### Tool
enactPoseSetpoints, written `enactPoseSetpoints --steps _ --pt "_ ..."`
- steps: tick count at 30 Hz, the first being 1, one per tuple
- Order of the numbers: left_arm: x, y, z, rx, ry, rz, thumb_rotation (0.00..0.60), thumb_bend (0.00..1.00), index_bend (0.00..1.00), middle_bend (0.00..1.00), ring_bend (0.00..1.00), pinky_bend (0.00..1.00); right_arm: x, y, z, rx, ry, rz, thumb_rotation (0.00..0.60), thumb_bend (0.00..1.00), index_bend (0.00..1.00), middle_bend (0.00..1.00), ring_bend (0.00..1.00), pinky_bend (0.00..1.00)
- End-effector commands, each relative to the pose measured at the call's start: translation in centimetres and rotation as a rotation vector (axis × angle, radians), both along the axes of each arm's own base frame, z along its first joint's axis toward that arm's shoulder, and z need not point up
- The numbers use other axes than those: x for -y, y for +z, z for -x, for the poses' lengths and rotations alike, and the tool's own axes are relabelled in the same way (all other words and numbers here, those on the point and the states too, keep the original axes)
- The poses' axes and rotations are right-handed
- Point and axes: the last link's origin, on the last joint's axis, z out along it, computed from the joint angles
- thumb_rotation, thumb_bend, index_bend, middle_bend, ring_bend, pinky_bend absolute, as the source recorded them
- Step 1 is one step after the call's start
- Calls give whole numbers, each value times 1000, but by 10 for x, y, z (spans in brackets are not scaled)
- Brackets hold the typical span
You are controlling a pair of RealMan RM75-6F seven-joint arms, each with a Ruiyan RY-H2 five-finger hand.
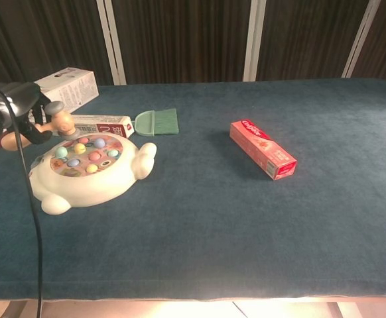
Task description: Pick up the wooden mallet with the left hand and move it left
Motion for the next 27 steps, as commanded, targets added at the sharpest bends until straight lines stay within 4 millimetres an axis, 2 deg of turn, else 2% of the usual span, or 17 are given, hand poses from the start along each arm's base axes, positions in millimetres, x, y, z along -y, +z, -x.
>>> enactPoseSetpoints --steps 1,6,10,27 --pt "-1 -1 -8 3 -10 0 600 654 773 678 497 538 0 0 0 0 0 1 600 323 0 0 0 0" --pt "-5 -8 -18 -49 -39 9 600 651 773 678 497 538 0 2 1 4 -5 5 600 323 0 0 0 0" --pt "-8 -16 -16 -62 -20 8 600 648 773 678 497 538 -1 4 2 8 -7 12 600 323 0 0 0 0" --pt "-11 -23 -10 -89 9 28 600 646 773 678 497 538 -2 6 2 9 -6 19 600 323 0 0 0 0"
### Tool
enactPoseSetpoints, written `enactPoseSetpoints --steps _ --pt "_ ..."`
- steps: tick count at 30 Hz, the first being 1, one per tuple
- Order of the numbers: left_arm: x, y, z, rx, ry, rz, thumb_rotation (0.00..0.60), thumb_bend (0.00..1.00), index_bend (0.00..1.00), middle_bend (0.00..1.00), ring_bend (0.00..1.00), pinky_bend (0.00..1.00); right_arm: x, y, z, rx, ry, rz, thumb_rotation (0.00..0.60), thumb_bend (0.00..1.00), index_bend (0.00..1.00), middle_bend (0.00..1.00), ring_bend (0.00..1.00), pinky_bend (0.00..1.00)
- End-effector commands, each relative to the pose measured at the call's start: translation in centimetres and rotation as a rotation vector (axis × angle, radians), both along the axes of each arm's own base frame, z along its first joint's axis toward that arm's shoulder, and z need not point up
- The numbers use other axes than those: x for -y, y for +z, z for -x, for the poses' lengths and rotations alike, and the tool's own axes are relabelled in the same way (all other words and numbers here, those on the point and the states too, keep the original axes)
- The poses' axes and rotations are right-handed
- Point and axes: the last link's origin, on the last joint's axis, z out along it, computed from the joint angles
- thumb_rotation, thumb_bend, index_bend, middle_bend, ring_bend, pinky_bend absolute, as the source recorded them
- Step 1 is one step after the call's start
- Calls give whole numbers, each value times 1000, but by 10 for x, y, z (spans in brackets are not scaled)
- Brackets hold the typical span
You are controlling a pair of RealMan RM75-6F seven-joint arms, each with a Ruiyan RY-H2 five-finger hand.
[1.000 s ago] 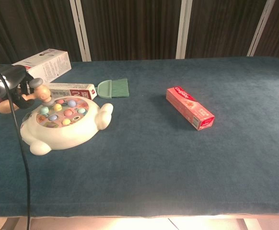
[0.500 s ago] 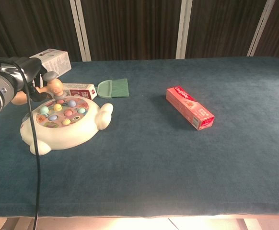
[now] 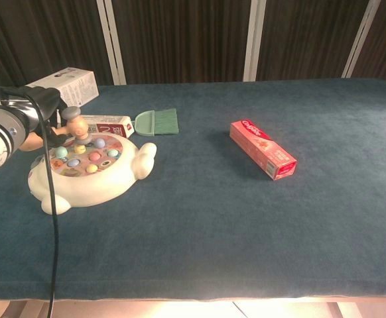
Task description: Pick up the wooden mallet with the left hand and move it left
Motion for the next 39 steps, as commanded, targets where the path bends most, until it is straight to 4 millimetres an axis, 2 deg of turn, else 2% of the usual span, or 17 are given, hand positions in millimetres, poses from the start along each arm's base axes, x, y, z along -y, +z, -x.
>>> enactPoseSetpoints --steps 1,11,16,19,22,25,27,30,33,39 --pt "0 -1 1 -8 5 5 600 646 773 678 497 538 0 1 0 1 0 3 600 323 0 0 0 0" --pt "1 -6 6 -22 36 32 600 646 773 678 497 538 -1 2 1 0 -4 10 600 323 0 0 0 0" --pt "2 -2 0 2 11 21 600 646 773 678 497 538 -1 2 1 1 -4 12 600 323 0 0 0 0" --pt "6 7 -8 63 -22 -2 600 645 773 678 497 538 -2 2 1 2 -3 9 600 323 0 0 0 0" --pt "16 25 -14 132 -53 -16 600 645 773 678 497 538 -2 2 1 1 -2 8 600 323 0 0 0 0" --pt "29 48 -11 163 -63 -42 600 643 773 677 497 538 -3 2 0 3 1 7 600 323 0 0 0 0" --pt "36 61 -4 185 -55 -64 600 642 773 676 497 538 -3 1 0 2 1 5 600 323 0 0 0 0" --pt "52 73 20 191 -13 -79 600 639 773 674 497 538 -3 -1 -1 -4 4 -5 600 323 0 0 0 0" --pt "67 73 51 151 87 -45 600 638 773 672 496 536 -2 -2 -2 -6 6 -6 600 323 0 0 0 0" --pt "72 60 94 141 173 -27 600 631 773 653 494 533 0 -7 -3 -15 4 -23 600 323 0 0 0 0"
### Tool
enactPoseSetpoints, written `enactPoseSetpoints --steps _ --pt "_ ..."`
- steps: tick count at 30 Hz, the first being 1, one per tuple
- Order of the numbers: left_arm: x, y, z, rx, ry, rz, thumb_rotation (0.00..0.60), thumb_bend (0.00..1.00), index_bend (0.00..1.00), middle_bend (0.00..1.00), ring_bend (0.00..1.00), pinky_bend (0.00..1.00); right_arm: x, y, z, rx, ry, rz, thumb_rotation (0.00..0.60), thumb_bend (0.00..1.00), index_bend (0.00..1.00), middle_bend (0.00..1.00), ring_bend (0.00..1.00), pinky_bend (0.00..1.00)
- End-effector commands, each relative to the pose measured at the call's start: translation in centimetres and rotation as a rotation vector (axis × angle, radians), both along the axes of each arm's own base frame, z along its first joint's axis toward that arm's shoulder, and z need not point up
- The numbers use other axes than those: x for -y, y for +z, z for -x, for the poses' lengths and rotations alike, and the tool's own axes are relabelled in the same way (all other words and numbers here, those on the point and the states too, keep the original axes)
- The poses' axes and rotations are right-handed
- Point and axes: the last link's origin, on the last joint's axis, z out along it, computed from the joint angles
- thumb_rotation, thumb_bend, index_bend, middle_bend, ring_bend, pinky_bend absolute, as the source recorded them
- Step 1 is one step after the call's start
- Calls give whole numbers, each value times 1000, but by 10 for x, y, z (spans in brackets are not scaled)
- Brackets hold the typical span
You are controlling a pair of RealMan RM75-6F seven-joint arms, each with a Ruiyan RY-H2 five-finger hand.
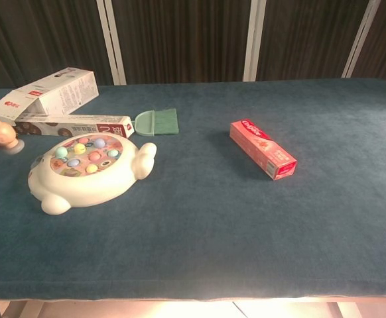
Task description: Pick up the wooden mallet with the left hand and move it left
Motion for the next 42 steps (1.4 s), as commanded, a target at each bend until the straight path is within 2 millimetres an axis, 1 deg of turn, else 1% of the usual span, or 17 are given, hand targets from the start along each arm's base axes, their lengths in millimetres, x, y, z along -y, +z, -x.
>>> enactPoseSetpoints --steps 1,3,5,9,13,20,32,39,42 --pt "6 -14 34 6 61 25 600 626 772 650 493 533 1 -2 -1 -2 0 -6 600 323 0 0 0 0" --pt "6 -22 46 6 76 39 600 620 770 647 492 533 1 -3 -1 -4 -2 -9 600 323 0 0 0 0" --pt "4 -28 54 11 86 45 600 615 768 647 491 533 2 -4 0 -7 -5 -11 600 323 0 0 0 0" --pt "2 -37 65 21 96 58 600 591 752 639 491 533 3 -3 0 -7 -10 -11 600 323 0 0 0 0" --pt "1 -40 70 28 101 74 600 581 737 630 489 531 3 -3 1 -8 -12 -9 600 323 0 0 0 0" --pt "-1 -39 75 39 102 83 600 562 714 623 489 530 4 -4 1 -10 -17 -11 600 323 0 0 0 0" --pt "-2 -35 89 68 131 110 600 524 670 596 473 491 5 -6 2 -18 -26 -15 600 323 0 0 0 0" --pt "-1 -34 92 99 131 130 600 425 624 560 448 471 4 -8 1 -22 -26 -23 600 323 0 0 0 0" --pt "-2 -33 93 101 126 133 600 405 609 553 443 471 4 -8 1 -21 -25 -23 600 323 0 0 0 0"
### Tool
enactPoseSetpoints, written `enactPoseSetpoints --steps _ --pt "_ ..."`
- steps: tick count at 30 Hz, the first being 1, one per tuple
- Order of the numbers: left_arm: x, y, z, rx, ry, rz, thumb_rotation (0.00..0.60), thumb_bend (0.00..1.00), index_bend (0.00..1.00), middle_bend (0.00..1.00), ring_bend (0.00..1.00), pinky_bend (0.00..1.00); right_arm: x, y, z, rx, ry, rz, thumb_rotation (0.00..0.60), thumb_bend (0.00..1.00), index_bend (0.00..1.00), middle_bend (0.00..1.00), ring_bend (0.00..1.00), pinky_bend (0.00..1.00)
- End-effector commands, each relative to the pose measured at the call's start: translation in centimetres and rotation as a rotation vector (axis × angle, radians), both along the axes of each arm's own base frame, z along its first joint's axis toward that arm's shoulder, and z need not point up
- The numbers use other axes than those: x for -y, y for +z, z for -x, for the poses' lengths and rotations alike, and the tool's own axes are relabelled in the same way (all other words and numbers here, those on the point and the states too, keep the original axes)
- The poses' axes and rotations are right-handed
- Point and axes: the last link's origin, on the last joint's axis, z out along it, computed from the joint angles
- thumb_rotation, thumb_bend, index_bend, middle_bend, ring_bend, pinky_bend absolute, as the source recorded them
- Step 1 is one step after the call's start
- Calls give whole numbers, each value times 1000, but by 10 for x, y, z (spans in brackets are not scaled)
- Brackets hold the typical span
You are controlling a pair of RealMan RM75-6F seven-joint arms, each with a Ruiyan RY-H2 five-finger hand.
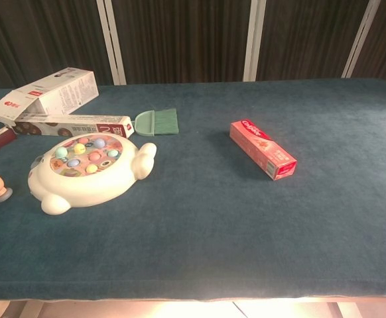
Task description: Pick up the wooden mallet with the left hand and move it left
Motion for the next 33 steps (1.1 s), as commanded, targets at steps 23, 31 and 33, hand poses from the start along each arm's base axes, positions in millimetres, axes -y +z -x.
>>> enactPoseSetpoints --steps 23,31,33 --pt "-1 4 3 -1 -49 13 600 259 496 510 412 446 -1 1 0 3 2 11 600 323 0 0 0 0" --pt "-2 2 3 12 -48 18 600 227 486 510 412 445 -2 0 1 2 2 7 600 323 0 0 0 0" --pt "-2 2 3 15 -50 16 600 214 481 510 411 445 -2 1 1 3 2 8 600 323 0 0 0 0"
